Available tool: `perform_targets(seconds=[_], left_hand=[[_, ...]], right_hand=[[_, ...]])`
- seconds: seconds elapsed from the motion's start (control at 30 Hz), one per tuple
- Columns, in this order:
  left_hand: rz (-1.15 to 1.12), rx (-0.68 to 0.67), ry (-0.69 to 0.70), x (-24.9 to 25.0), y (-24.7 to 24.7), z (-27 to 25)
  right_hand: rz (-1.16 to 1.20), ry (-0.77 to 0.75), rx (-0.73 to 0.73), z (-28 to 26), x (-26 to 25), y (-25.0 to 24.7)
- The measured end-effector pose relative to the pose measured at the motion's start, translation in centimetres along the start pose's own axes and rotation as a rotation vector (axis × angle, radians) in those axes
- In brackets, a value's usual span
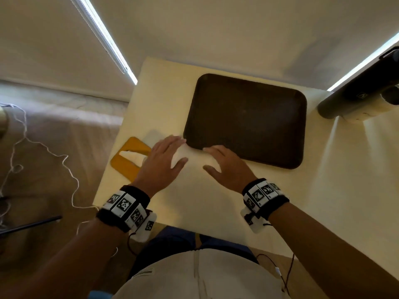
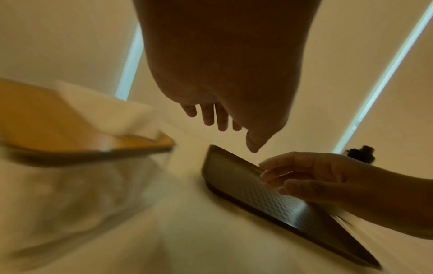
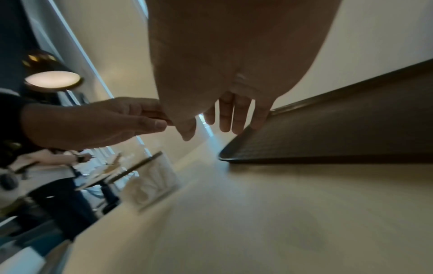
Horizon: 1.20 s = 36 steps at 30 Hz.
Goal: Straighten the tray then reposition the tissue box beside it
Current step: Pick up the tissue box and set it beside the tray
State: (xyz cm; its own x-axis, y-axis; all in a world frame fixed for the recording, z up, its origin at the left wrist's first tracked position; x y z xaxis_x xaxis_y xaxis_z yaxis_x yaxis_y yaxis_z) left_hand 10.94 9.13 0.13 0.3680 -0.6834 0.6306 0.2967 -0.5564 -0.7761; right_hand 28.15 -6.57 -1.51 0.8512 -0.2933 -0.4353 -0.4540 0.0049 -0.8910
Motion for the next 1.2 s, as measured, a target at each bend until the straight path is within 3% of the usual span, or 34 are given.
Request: perform_targets(seconds=[0.1,0.2,0.33,0.4,0.83,1.2], left_hand=[[-0.041,0.149,-0.121,-2.2,-3.8,-4.2],[-0.147,0.243,-0.266,-4.7,-6.4,-7.6],[-0.188,0.093,-0.465,-7.9,-7.3,-9.4],[-0.197,0.013,-0.497,-9.1,-7.2,-9.3],[-0.115,-0.154,-0.245,-13.8,-8.3,-6.2],[-0.078,-0.155,-0.116,-15.4,-10.8,10.3]], right_hand=[[0.110,-0.084,-0.018,2.1,-4.4,1.0],[0.230,-0.052,-0.085,3.7,-7.8,2.3],[0.205,0.026,-0.171,5.2,-10.5,4.7],[0.207,0.070,-0.193,5.8,-11.5,5.7],[0.244,0.281,-0.082,8.2,-14.3,6.7],[0.123,0.302,-0.002,19.2,-7.4,0.2]])
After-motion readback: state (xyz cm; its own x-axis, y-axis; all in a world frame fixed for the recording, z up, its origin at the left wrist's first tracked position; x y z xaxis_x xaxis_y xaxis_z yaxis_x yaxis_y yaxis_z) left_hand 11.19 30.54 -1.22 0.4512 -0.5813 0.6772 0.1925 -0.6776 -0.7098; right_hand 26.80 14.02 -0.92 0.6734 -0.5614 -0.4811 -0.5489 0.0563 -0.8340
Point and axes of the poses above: each hand's wrist, its own z-axis towards the middle knuckle, its own y-axis out of the palm, x = y × z, the point moved 1 cm from there along z, towards the middle knuckle, and after that the axes turned 10 degrees about -z, right-handed, at the moved point
